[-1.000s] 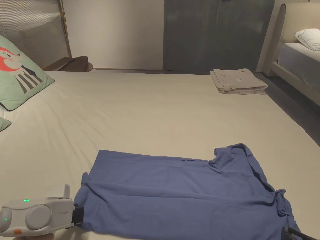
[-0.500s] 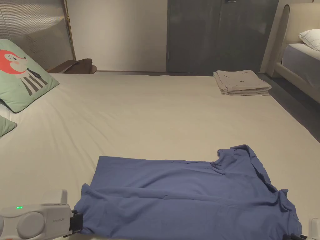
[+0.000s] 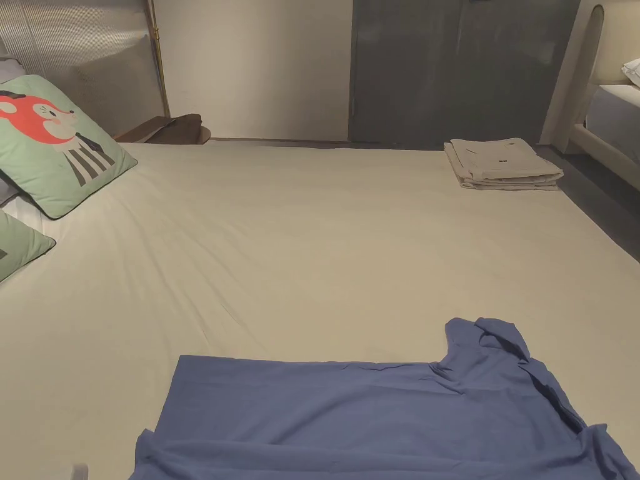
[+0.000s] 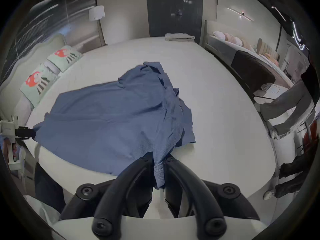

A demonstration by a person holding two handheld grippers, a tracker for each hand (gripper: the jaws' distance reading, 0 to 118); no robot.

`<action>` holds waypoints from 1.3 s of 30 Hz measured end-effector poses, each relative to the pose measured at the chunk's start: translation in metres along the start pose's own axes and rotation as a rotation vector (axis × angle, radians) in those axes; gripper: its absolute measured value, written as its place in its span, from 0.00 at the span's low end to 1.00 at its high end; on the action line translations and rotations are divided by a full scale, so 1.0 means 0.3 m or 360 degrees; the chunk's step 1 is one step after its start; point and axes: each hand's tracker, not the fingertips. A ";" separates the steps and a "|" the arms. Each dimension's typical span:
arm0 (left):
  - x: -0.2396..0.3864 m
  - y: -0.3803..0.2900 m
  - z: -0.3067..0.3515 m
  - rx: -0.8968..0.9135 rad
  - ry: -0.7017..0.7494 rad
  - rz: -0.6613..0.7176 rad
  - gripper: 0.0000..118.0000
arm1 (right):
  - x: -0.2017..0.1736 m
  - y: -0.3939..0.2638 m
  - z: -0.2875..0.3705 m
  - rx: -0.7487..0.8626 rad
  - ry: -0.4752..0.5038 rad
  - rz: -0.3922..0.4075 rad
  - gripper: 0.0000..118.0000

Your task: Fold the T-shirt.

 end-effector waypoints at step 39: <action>0.294 0.190 0.267 0.1268 0.0032 -0.0166 0.00 | -0.268 0.272 0.091 0.1172 -0.0071 -0.0013 0.00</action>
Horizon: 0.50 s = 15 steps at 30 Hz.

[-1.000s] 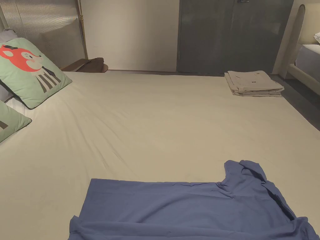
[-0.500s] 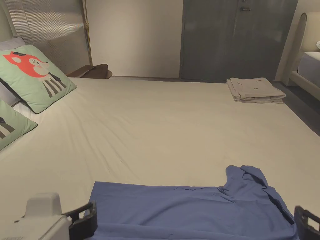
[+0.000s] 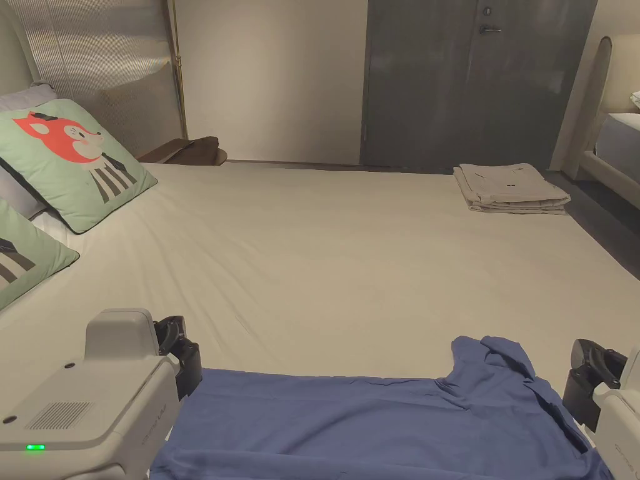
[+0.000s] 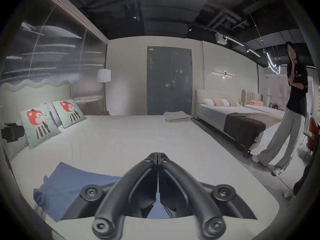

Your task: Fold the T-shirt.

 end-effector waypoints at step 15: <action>-0.126 -0.095 -0.701 -0.1021 0.0015 0.0218 0.89 | -0.009 -0.036 -0.065 -0.0120 0.0035 0.0005 0.00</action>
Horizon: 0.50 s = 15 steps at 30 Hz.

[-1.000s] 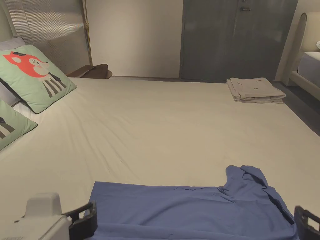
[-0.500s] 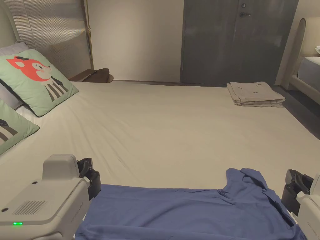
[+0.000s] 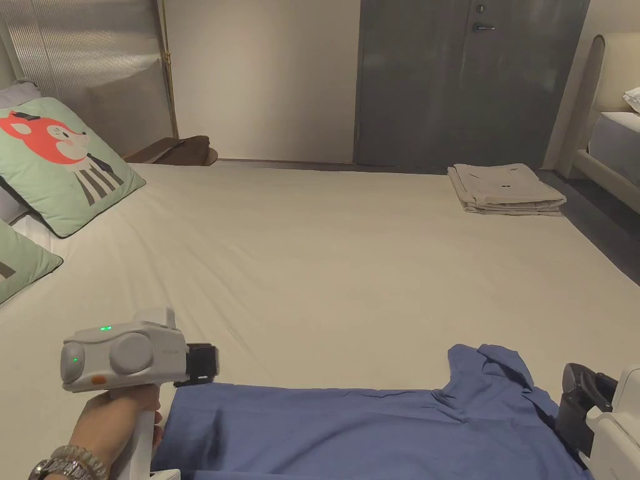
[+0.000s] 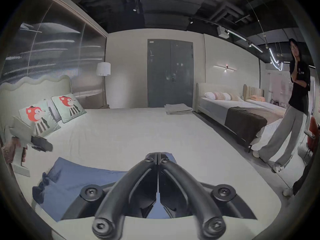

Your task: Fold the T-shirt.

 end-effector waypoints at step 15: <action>0.003 -0.020 -0.270 -0.0190 0.0218 -0.0034 0.60 | 0.045 -0.074 -0.099 -0.0189 -0.0048 -0.0020 0.00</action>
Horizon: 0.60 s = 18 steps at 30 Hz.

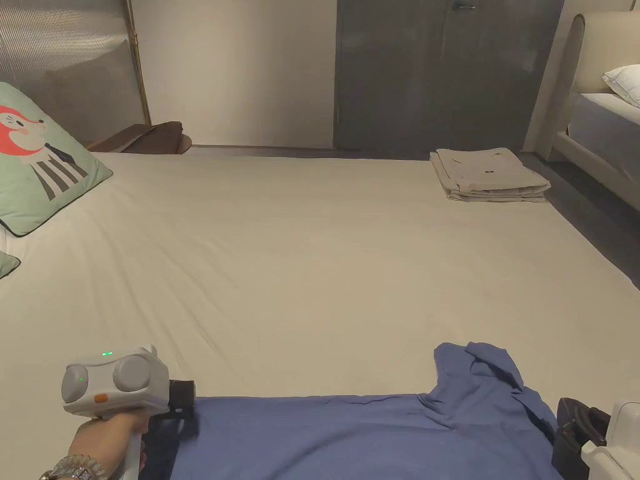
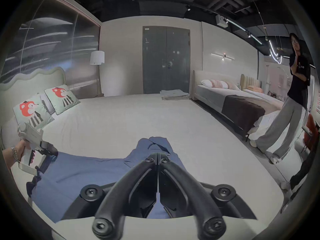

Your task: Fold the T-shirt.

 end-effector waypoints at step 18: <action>0.022 -0.030 0.162 0.0201 -0.0056 -0.0064 0.03 | 0.142 0.052 -0.649 -0.0920 -0.0024 0.0018 0.69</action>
